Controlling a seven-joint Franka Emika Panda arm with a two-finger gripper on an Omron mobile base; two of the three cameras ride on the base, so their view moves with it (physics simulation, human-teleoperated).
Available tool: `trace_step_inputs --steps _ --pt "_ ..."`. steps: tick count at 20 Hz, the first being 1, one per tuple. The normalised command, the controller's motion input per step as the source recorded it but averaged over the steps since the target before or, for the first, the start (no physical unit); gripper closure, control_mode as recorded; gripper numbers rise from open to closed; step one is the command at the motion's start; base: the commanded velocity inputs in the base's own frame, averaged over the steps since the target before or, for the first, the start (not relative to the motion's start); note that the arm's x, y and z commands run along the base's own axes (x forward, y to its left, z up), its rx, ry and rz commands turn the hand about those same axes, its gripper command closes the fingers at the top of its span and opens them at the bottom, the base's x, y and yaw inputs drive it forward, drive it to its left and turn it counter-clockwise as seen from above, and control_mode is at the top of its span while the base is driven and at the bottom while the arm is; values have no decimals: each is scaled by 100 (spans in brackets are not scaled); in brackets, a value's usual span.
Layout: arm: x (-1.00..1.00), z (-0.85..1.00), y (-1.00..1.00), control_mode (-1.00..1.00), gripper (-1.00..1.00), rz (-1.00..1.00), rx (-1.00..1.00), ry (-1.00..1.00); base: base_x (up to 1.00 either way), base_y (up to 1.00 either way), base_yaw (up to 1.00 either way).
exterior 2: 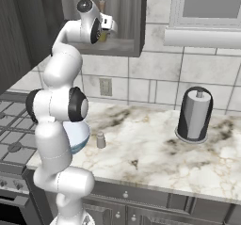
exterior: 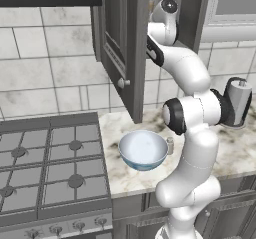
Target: Retrieve the bottle and the shaker from the cabinet and place them next to the mixing bowl on the counter. Then add garlic from the fridge to the mixing bowl.
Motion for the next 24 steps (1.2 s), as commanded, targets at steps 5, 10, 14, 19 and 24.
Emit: trace_step_inputs --steps 5,10,14,19,24 --pt "-2 0 0 -100 100 0 0 0 0 0 0" --pt "-54 0 -9 -100 100 0 0 0 0 0 0" --pt "-86 0 -19 -100 100 0 0 0 0 0 0" --pt "-92 0 -18 -100 100 0 0 0 0 0 0" --pt "-100 0 -8 -100 100 0 0 0 0 0 0"
